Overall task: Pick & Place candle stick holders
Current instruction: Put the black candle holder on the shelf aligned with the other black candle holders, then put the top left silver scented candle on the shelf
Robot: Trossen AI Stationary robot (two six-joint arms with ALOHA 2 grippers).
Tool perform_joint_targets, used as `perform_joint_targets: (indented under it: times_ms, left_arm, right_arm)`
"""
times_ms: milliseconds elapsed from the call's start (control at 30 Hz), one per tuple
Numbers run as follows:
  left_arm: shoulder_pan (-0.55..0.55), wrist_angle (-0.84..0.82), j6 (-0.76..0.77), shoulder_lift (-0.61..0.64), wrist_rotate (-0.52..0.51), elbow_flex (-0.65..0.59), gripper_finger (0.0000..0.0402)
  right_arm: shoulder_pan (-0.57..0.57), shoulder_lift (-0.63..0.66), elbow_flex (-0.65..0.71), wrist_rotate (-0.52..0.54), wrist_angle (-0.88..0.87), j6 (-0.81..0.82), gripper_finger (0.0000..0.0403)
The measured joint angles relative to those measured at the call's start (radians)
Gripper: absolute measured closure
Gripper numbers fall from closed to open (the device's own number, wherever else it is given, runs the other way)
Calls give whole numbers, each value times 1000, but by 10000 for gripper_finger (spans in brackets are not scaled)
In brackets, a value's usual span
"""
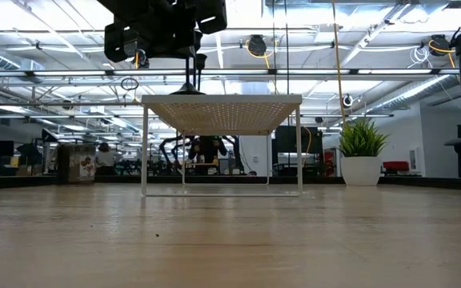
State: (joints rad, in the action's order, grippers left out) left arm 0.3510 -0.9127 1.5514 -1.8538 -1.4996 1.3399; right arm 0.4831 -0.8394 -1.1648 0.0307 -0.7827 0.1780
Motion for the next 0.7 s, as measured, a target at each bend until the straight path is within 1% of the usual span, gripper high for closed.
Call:
perform_joint_targets:
  times_ms: [67,333,500,700]
  left_arm:
    - [3,0,-9,0,-1,0,344]
    - [4,0,-32,0,-2,0,278]
    - [7,-3,-105,3,-2,2,246]
    - [19,-7,-244,3,6,31,226]
  right_arm:
    - [0,0,0,0,2,0,259]
    - [0,0,0,0,2,0,259]
    - [0,0,0,0,2,0,259]
    - [0,0,0,-1,1,0,259]
